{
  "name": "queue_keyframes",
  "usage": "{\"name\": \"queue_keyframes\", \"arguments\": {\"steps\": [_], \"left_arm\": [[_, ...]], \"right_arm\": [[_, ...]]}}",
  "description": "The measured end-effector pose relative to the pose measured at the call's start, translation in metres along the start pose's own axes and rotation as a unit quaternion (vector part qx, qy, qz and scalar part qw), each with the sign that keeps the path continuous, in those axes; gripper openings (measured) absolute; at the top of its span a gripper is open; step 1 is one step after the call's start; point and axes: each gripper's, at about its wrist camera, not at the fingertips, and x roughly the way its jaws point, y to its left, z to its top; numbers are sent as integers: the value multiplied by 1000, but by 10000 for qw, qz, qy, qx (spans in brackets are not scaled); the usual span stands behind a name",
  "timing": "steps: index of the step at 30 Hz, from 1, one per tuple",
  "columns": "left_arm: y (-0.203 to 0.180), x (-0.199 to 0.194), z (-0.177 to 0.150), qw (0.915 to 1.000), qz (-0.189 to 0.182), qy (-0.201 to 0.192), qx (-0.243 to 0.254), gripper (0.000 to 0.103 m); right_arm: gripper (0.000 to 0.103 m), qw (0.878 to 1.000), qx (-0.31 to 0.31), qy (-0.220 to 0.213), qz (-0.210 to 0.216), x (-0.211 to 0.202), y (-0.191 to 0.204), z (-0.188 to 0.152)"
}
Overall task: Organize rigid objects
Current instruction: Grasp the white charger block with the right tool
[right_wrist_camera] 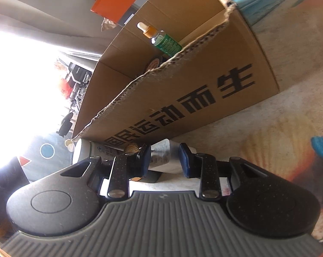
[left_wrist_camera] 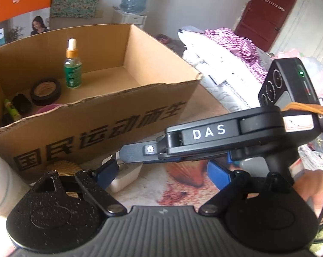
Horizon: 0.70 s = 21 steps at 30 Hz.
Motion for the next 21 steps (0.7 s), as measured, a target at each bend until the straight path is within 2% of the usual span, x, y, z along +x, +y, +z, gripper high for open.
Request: {"name": "queue_keyframes", "arguments": {"steps": [9,15,21], "left_arm": [[-32,16,1,9987,-374,47,345,92],[-49,20,-2,9976,-309,30,619,92],[-49,16,-2,9978,-165,-91,641,88]], "right_arm": [[29,9994,100,-190,-261,-30,-22,-5],[29,9987,223,-306,-354,-46,-36,-9],[29,9985,277,-347,-325,-48,-41,-12]]}}
